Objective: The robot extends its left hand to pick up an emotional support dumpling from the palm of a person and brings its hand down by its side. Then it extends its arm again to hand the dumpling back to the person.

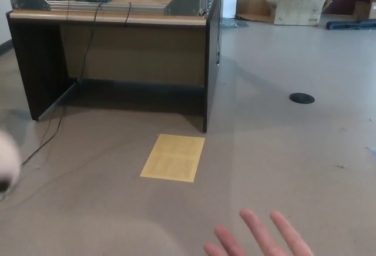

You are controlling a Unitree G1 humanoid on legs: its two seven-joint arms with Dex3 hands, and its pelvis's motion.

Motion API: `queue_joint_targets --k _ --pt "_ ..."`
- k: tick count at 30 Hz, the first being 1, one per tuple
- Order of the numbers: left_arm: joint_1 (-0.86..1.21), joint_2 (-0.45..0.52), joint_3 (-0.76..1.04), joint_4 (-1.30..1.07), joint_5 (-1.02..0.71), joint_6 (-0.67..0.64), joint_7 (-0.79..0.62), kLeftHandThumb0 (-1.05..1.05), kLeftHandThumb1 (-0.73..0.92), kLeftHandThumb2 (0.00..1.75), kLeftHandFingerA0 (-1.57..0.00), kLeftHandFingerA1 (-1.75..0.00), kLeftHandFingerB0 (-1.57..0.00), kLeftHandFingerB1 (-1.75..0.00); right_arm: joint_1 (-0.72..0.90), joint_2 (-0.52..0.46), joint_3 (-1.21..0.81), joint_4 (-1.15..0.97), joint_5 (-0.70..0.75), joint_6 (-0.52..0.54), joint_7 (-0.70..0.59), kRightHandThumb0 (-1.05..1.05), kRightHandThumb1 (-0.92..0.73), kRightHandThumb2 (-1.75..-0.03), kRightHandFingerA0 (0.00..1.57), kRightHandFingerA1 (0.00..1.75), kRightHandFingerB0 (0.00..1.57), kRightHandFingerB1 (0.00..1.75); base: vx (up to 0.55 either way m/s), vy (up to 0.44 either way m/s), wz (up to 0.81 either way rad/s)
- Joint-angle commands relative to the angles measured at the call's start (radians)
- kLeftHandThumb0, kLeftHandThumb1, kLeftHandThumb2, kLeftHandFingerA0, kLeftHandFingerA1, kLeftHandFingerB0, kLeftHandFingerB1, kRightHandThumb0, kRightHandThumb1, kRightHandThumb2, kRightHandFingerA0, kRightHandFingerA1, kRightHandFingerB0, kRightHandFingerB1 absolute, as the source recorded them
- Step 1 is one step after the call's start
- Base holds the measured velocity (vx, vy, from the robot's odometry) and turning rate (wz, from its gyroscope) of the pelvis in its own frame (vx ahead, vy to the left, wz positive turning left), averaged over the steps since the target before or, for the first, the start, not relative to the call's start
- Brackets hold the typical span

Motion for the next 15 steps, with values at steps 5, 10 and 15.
queue_joint_targets --k 5,10,15 --pt "-0.308 0.099 -0.304 -0.189 0.052 0.105 -0.055 -0.06 0.73 0.67 -1.02 -1.22 -0.92 -0.80 -0.027 -0.010 -0.015 0.002 0.013 0.015 -0.005 -0.26 -0.64 -0.59 0.77 0.53 0.67 0.47 -0.01 -0.004 0.01" --pt "-0.350 0.072 -0.485 -0.277 0.084 0.131 -0.072 -0.09 0.68 0.68 -1.07 -1.13 -0.95 -0.76 0.011 -0.006 -0.012 -0.007 0.011 -0.004 -0.011 -0.26 -0.64 -0.59 0.79 0.56 0.66 0.47 0.00 0.000 0.00" --pt "-0.427 0.040 -0.644 -0.392 0.107 0.239 -0.055 -0.06 0.68 0.71 -1.12 -1.14 -0.93 -0.80 0.022 -0.007 -0.011 -0.009 0.010 -0.012 -0.009 -0.26 -0.64 -0.59 0.79 0.55 0.67 0.47 0.00 0.000 0.00"
